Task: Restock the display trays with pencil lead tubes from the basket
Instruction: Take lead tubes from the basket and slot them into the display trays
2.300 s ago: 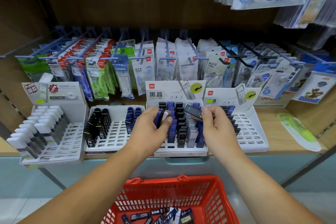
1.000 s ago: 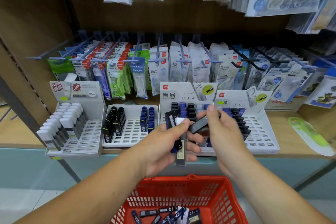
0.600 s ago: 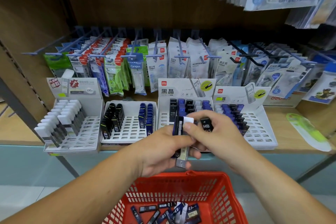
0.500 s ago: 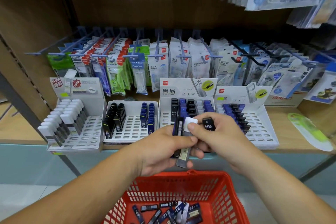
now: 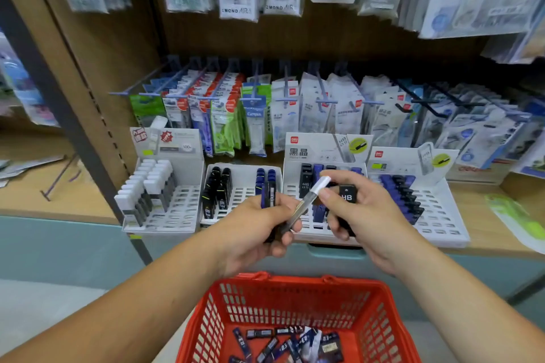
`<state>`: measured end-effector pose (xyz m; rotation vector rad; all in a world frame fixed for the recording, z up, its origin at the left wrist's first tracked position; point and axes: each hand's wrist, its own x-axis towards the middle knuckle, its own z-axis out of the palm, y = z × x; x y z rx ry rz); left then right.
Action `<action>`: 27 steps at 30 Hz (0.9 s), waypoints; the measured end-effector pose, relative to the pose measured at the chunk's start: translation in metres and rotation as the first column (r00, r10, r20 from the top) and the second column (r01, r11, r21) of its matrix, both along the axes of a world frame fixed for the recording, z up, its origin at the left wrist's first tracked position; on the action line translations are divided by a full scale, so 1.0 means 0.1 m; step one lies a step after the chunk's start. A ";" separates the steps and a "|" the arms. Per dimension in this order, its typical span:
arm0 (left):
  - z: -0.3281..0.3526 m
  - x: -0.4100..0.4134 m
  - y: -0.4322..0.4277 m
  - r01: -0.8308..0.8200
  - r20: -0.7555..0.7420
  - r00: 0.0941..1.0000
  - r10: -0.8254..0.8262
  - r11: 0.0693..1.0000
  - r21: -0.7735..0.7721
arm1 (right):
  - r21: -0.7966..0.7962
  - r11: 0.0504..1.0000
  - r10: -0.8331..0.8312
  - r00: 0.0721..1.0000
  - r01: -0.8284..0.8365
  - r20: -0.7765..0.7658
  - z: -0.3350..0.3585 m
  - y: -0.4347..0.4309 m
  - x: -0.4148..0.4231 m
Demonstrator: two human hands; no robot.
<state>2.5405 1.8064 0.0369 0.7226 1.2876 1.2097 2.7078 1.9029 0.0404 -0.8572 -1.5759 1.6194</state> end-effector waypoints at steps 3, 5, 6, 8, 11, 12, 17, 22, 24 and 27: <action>0.06 -0.11 -0.26 0.040 0.017 0.999 -0.040 0.998 -0.038 | 0.024 0.997 0.068 0.997 -0.069 0.022 0.03 -0.15 -0.11; 0.06 -0.20 -0.41 0.001 -0.013 1.000 -0.002 0.998 -0.060 | 0.042 0.996 0.072 0.996 -0.074 0.047 0.05 -0.25 -0.19; 0.06 -0.26 -0.47 -0.032 -0.028 0.999 0.031 0.997 -0.065 | 0.052 0.997 0.055 0.996 -0.059 0.074 0.05 -0.29 -0.24; 0.04 -0.40 -0.58 -0.084 -0.044 0.996 0.081 0.994 -0.075 | 0.056 0.998 0.008 0.993 -0.015 0.118 0.05 -0.37 -0.34; 0.05 -0.58 -0.71 -0.066 -0.044 0.997 0.063 0.995 -0.077 | 0.035 0.999 -0.004 0.991 0.000 0.136 0.05 -0.47 -0.51; 0.04 -0.64 -0.75 -0.065 -0.041 0.997 0.062 0.996 -0.067 | 0.038 0.999 -0.005 0.990 0.000 0.142 0.05 -0.50 -0.57; -0.08 -0.89 -0.88 -0.143 -0.052 0.989 0.141 0.989 -0.036 | 0.068 0.997 -0.051 0.994 0.044 0.099 0.05 -0.71 -0.90; -0.34 -1.28 -1.07 -0.195 -0.323 0.935 0.148 0.974 -0.117 | 0.363 0.932 -0.109 0.964 0.013 0.243 0.08 -0.82 -1.48; -0.43 -1.48 -1.15 -0.222 -0.340 0.927 0.157 0.961 -0.163 | 0.427 0.904 -0.097 0.957 -0.030 0.272 0.10 -0.79 -1.74; -0.51 -1.73 -1.24 -0.229 -0.293 0.943 0.158 0.946 -0.228 | 0.483 0.872 -0.085 0.946 -0.082 0.313 0.05 -0.74 -2.13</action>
